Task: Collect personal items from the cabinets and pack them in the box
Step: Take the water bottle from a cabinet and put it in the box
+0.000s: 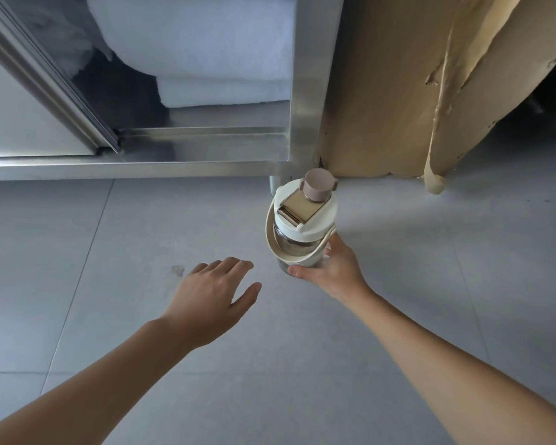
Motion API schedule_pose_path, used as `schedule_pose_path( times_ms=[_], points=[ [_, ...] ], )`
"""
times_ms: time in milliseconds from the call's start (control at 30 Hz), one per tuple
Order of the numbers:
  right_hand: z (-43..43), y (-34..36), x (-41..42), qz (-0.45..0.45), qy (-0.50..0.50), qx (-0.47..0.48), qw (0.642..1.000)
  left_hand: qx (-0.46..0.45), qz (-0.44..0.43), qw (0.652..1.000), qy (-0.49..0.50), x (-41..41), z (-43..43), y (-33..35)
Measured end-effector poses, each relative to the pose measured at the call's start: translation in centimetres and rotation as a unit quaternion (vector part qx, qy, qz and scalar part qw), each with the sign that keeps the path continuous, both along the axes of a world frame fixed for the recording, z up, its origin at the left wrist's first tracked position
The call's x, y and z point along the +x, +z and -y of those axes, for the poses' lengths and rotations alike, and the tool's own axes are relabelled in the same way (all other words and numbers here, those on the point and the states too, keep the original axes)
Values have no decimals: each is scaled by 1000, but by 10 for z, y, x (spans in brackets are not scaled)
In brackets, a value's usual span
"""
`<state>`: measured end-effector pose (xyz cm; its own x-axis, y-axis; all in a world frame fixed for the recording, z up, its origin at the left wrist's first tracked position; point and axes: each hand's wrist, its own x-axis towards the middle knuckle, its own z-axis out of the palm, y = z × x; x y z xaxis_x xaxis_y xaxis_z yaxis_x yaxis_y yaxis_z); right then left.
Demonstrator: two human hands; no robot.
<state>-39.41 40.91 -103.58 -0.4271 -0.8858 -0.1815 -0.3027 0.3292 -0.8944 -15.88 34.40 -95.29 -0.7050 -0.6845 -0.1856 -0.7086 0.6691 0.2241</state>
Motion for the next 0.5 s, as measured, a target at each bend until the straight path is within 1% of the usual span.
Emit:
schedule_pose_path(
  times_ms=[333,500],
  points=[
    [-26,10,15,-34,-32,6,999,-12,-8,1000,12,-5,6,18],
    [-33,30,21,-16,-46,-1,999,-15,-10,1000,10,-6,6,31]
  ],
)
